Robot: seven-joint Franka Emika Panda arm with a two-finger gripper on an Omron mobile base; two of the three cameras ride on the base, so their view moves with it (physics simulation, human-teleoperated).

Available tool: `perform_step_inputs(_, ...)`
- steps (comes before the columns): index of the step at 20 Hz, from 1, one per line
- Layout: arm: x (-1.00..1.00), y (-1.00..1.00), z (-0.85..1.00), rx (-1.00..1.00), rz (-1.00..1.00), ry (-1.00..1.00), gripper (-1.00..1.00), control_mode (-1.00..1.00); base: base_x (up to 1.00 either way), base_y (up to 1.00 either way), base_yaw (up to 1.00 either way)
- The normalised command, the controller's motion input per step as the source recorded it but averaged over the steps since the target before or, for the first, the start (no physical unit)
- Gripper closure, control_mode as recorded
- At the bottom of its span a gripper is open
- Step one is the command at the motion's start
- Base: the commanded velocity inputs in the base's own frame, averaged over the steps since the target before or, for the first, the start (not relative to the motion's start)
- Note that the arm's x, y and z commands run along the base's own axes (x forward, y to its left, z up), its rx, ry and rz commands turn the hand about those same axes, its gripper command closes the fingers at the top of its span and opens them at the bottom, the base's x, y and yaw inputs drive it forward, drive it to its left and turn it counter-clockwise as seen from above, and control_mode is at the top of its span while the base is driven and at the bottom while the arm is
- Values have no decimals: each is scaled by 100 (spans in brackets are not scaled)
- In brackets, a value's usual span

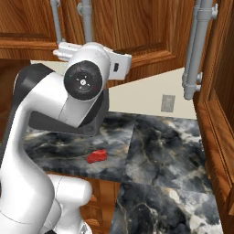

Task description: Retrieve the tupperware from the cabinet, then place the raw meat into the tupperware to avoid contamination.

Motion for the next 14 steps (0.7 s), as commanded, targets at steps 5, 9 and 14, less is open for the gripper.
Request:
perform_step_inputs(5,-4,-22,7,7,5,0,-100,-100,0,0,0)
perform_step_inputs(9,-16,-57,21,17,8,0,-100,-100,0,0,0)
perform_step_inputs(14,-20,-63,30,19,7,-2,-100,-100,0,0,0)
